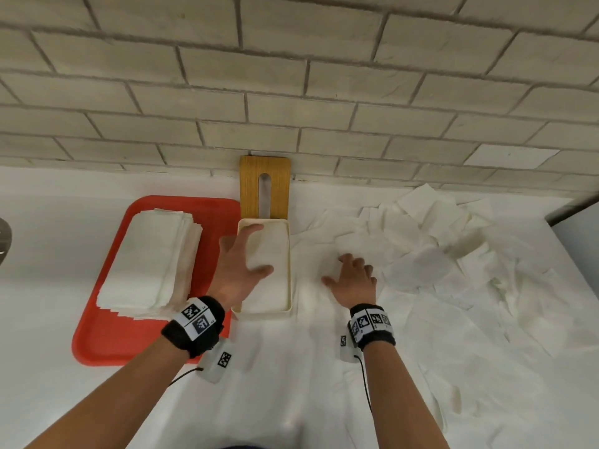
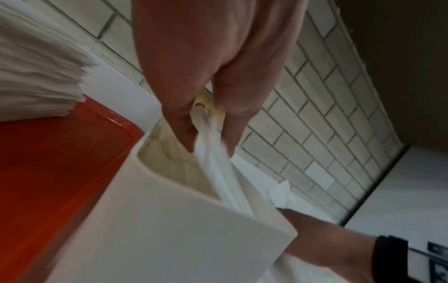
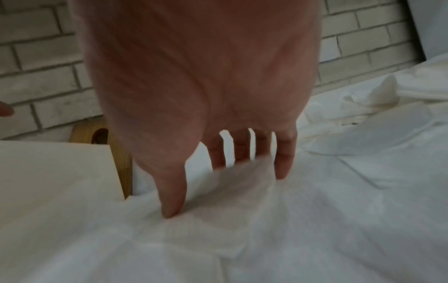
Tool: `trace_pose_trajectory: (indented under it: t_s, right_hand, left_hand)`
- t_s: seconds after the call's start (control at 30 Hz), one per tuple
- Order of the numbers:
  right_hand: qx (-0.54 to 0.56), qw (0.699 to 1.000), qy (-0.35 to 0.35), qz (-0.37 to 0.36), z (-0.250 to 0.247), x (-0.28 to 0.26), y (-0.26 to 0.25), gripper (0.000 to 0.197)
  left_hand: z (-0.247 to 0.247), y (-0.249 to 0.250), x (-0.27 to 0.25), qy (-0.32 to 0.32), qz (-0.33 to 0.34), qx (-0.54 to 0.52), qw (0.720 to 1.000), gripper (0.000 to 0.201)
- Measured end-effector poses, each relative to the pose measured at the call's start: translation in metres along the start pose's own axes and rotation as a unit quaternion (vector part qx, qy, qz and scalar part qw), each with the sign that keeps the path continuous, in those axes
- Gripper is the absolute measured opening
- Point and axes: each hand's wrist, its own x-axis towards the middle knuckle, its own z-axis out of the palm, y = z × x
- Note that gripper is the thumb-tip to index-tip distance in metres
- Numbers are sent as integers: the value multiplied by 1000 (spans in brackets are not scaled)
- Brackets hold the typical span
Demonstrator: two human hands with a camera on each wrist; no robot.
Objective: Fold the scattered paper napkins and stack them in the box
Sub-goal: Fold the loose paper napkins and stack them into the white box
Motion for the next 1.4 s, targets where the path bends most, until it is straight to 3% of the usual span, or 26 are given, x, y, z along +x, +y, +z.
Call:
trace_pose_trajectory:
  t_s: [0.2, 0.37, 0.43, 0.5, 0.53, 0.6, 0.63, 0.7, 0.77, 0.8, 0.87, 0.93, 1.03, 1.13, 1.2, 1.3, 1.4]
  right_hand:
    - [94, 995, 2, 33, 5, -4, -2, 48]
    - [74, 993, 94, -3, -18, -27, -2, 40]
    - [156, 979, 128, -35, -42, -40, -11, 30]
    - [279, 947, 148, -65, -67, -59, -30, 25]
    - [341, 923, 154, -85, -76, -71, -42, 28]
    - [453, 867, 157, -132, -83, -90, -66, 27]
    - [489, 846, 147, -153, -81, -98, -76, 27]
    - [522, 827, 121, -171, -72, -107, -88, 29]
    - [523, 828, 105, -171, -58, -111, -93, 32]
    - [519, 833, 97, -167, -51, -112, -93, 34]
    - [514, 841, 72, -156, -35, -116, -91, 37]
    - [506, 850, 39, -144, -22, -117, -91, 41]
    - [475, 870, 24, -132, -11, -117, -92, 50]
    - [381, 909, 58, -159, 0, -113, -96, 59]
    - [305, 933, 62, -180, 6, -111, -103, 51]
    - [204, 967, 18, -151, 14, -105, -117, 21]
    - [114, 982, -21, -152, 15, -105, -131, 21]
  left_hand:
    - [25, -14, 11, -17, 13, 182, 983, 50]
    - [32, -22, 10, -50, 40, 287, 956, 26]
    - [31, -19, 7, -10, 99, 322, 941, 19]
    - [29, -7, -1, 23, 177, 309, 934, 23]
    - [25, 6, -8, 14, 185, 249, 951, 28]
    - [16, 38, -19, -46, 67, 33, 996, 49]
    - [13, 48, -21, -77, -23, -115, 990, 57]
    - [9, 57, -18, -66, -75, -298, 949, 50]
    - [-1, 59, -17, -28, -62, -390, 918, 36]
    - [-4, 57, -15, -16, -45, -390, 920, 39]
    - [-11, 47, -14, 2, 19, -322, 947, 65]
    - [-15, 36, -10, -5, 64, -260, 964, 78]
    - [-14, 16, 0, -9, 61, -209, 976, 73]
    - [-12, -2, 17, -6, 54, -165, 985, 61]
    - [-11, -8, 30, 1, 67, -91, 994, 50]
    - [-8, -13, 51, 16, 96, 78, 992, 39]
    - [1, -20, 63, -55, 108, 189, 974, 38]
